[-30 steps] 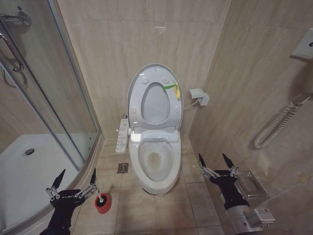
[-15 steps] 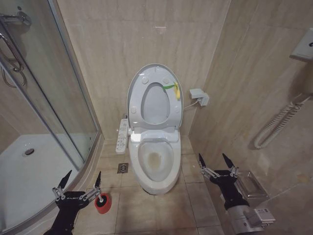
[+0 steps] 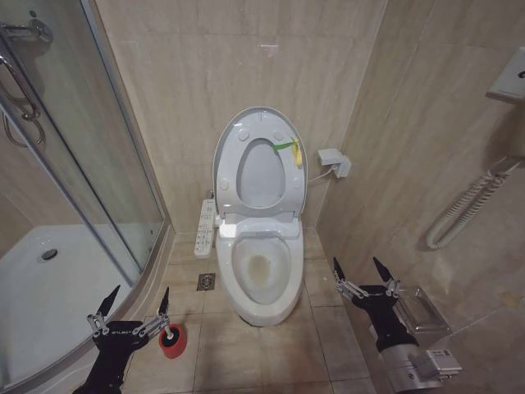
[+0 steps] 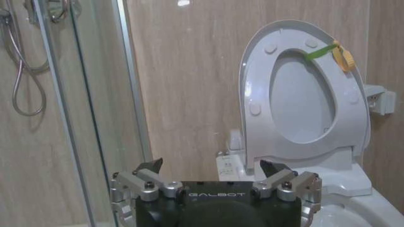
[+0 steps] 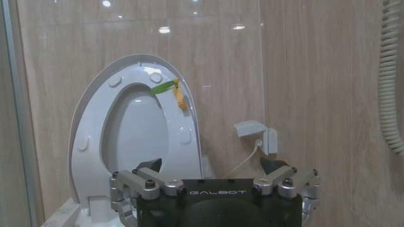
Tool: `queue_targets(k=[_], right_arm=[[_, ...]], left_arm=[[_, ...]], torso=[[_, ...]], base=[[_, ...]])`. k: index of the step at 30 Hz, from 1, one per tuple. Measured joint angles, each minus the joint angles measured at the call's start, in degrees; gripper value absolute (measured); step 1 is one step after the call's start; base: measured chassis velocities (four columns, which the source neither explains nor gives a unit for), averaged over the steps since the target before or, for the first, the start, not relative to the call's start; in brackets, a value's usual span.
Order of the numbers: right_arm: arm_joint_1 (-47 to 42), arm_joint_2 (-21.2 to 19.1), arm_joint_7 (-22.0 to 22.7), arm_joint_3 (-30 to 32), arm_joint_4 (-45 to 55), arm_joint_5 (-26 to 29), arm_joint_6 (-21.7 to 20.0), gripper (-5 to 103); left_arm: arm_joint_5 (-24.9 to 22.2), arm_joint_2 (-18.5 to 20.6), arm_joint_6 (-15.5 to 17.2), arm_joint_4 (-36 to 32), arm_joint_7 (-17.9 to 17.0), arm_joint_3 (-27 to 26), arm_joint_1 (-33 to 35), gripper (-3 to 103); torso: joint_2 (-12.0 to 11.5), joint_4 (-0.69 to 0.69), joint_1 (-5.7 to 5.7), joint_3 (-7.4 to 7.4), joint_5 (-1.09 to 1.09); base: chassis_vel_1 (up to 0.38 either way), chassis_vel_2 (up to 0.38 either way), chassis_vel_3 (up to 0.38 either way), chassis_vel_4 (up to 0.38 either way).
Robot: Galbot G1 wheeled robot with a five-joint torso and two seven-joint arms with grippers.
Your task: Open the toilet lid, clean the toilet bowl with a toilet brush, close the toilet lid, and flush.
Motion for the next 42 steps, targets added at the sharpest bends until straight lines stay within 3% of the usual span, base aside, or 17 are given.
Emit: queue_targets(k=[42], right_arm=[[0.0, 0.0, 0.0, 0.0, 0.0, 0.0, 0.0, 100]], left_arm=[[-0.03, 0.01, -0.05, 0.0, -0.09, 0.04, 0.0, 100]], torso=[[0.0, 0.0, 0.0, 0.0, 0.0]], base=[[0.0, 0.0, 0.0, 0.0]])
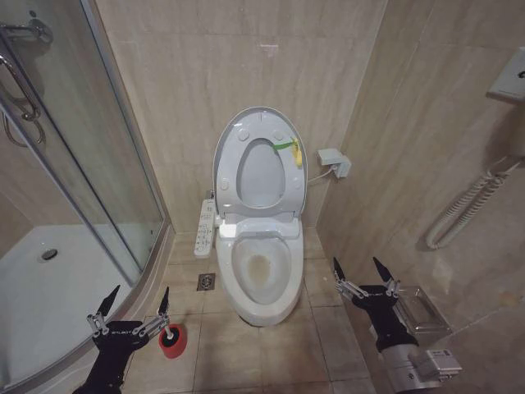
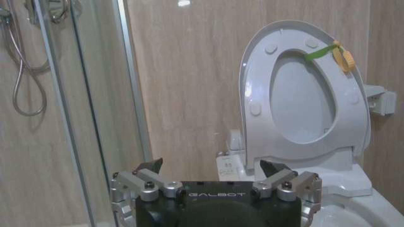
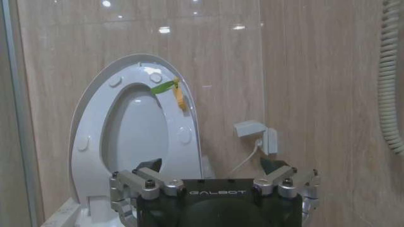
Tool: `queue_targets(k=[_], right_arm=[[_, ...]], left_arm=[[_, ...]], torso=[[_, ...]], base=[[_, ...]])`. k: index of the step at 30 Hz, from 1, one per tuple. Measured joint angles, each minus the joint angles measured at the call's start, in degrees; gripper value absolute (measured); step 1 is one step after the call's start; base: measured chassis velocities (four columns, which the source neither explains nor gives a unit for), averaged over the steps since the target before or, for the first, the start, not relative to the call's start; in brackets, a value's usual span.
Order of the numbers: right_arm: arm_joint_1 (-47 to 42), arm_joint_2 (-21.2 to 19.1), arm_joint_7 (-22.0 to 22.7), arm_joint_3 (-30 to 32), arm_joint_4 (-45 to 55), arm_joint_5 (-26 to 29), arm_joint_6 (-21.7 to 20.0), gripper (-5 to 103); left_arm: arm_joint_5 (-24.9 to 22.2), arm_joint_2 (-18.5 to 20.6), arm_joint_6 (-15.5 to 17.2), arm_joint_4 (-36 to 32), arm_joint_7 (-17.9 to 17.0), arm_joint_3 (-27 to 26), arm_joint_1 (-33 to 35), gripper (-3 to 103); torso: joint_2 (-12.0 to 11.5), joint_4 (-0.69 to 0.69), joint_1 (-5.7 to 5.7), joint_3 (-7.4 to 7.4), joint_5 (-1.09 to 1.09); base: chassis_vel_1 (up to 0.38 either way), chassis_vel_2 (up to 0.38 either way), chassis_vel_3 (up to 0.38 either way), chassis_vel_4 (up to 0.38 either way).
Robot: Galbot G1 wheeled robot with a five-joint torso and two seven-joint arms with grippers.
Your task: Open the toilet lid, clean the toilet bowl with a toilet brush, close the toilet lid, and flush.
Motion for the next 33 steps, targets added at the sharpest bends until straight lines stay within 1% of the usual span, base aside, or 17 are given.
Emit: queue_targets(k=[33], right_arm=[[0.0, 0.0, 0.0, 0.0, 0.0, 0.0, 0.0, 100]], left_arm=[[0.0, 0.0, 0.0, 0.0, 0.0, 0.0, 0.0, 100]], torso=[[0.0, 0.0, 0.0, 0.0, 0.0]], base=[[0.0, 0.0, 0.0, 0.0]])
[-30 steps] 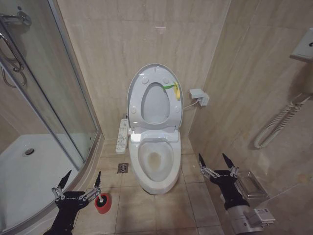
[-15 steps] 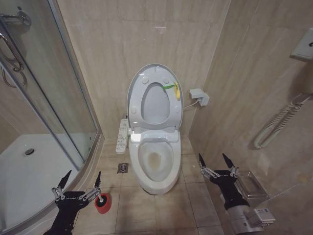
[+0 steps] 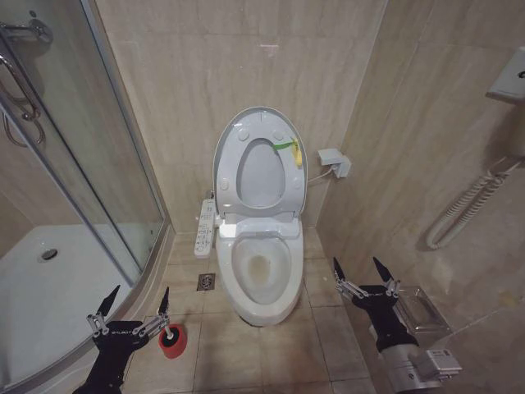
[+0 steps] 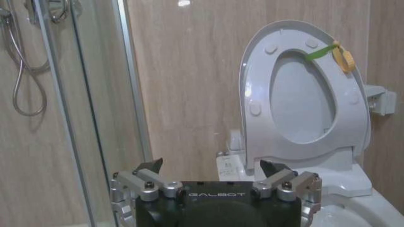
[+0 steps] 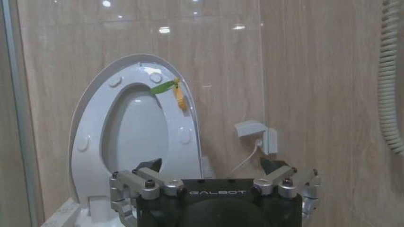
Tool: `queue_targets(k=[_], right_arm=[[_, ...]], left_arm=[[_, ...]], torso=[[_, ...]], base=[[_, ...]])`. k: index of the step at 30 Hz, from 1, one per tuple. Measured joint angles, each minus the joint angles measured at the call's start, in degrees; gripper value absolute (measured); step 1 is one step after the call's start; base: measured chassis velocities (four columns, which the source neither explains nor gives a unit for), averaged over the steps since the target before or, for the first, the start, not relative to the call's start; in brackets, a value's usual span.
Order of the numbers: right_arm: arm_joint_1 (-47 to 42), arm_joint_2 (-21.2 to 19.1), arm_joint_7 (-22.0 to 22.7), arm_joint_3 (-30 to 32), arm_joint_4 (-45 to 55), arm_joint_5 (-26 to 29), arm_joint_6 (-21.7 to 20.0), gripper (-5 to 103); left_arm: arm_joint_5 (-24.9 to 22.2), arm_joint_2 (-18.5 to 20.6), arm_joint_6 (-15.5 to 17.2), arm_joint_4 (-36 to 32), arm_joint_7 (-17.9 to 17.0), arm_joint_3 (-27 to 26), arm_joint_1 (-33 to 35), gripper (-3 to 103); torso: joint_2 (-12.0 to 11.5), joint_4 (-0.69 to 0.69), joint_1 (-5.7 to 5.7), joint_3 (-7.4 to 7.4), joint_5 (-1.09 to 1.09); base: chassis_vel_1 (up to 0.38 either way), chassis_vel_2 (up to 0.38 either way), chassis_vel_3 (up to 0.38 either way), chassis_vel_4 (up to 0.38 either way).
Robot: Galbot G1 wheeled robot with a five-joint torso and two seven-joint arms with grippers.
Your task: Open the toilet lid, clean the toilet bowl with a toilet brush, close the toilet lid, and flush.
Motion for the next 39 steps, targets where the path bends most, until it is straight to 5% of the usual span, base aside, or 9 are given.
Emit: queue_targets(k=[13, 28, 39], right_arm=[[0.34, -0.01, 0.0, 0.48, 0.5, 0.05, -2.48, 100], [4.64, -0.48, -0.08, 5.97, 7.08, 2.99, -26.85, 100], [9.78, -2.58, -0.83, 6.29, 4.54, 7.28, -26.83, 100]], left_arm=[[0.0, 0.0, 0.0, 0.0, 0.0, 0.0, 0.0, 100], [0.0, 0.0, 0.0, 0.0, 0.0, 0.0, 0.0, 100], [0.0, 0.0, 0.0, 0.0, 0.0, 0.0, 0.0, 100]], torso=[[0.0, 0.0, 0.0, 0.0, 0.0], [0.0, -0.02, 0.0, 0.0, 0.0], [0.0, 0.0, 0.0, 0.0, 0.01]], base=[[0.0, 0.0, 0.0, 0.0], [0.0, 0.0, 0.0, 0.0], [0.0, 0.0, 0.0, 0.0]])
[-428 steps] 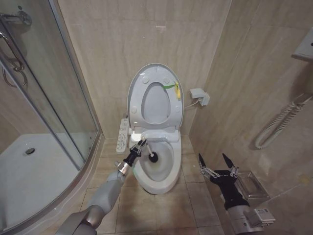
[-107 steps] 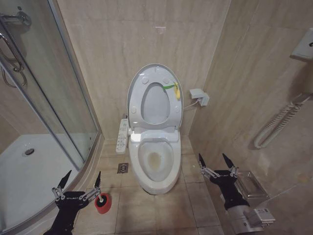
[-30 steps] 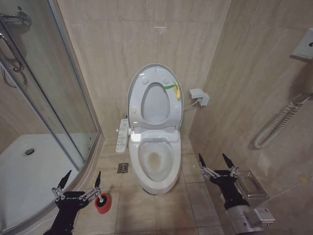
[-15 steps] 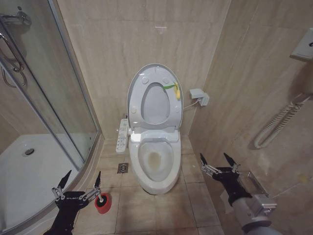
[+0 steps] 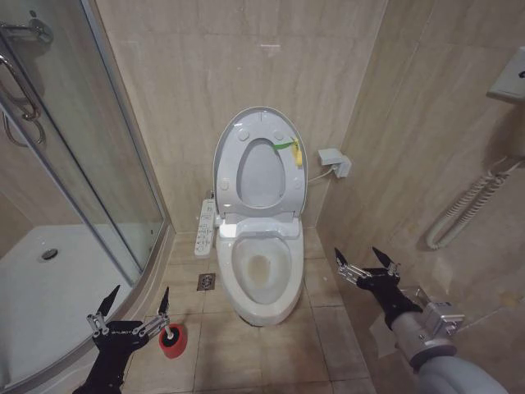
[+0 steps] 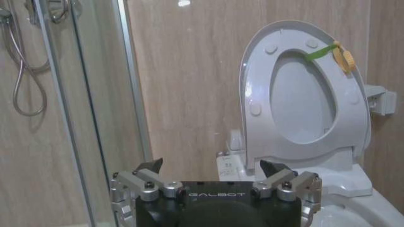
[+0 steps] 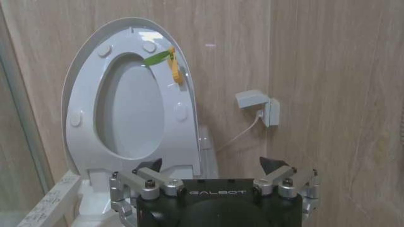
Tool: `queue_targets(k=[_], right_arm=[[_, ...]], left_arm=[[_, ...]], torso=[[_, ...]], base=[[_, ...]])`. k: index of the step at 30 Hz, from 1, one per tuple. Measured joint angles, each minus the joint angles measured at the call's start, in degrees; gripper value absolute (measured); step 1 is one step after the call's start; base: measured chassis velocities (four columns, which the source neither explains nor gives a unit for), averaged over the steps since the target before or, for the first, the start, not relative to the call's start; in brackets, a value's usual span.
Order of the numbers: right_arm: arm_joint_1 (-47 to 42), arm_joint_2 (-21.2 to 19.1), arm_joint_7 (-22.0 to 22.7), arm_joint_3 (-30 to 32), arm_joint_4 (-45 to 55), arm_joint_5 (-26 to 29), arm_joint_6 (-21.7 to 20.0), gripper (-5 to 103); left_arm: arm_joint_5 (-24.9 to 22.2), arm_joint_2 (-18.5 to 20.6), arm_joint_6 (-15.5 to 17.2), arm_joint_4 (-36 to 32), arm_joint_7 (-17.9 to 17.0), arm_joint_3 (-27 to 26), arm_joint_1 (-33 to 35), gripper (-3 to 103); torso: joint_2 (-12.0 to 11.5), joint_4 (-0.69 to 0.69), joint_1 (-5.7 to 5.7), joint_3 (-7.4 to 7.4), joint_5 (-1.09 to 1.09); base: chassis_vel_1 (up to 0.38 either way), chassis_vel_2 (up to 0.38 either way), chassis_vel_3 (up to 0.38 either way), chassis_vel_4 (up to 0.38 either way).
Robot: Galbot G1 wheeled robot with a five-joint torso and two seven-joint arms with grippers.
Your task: Open the toilet lid, clean the toilet bowl with a toilet brush, close the toilet lid, and flush.
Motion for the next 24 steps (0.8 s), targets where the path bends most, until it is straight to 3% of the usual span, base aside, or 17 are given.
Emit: queue_targets(k=[15, 24], right_arm=[[5.49, -0.55, 0.1, -2.04, -7.14, 0.49, 3.35, 100], [10.79, -3.94, -0.43, -3.78, -15.77, 0.69, 5.6, 100]], left_arm=[[0.0, 0.0, 0.0, 0.0, 0.0, 0.0, 0.0, 100], [0.0, 0.0, 0.0, 0.0, 0.0, 0.0, 0.0, 100]], torso=[[0.0, 0.01, 0.0, 0.0, 0.0], [0.0, 0.0, 0.0, 0.0, 0.0]], base=[[0.0, 0.0, 0.0, 0.0], [0.0, 0.0, 0.0, 0.0]])
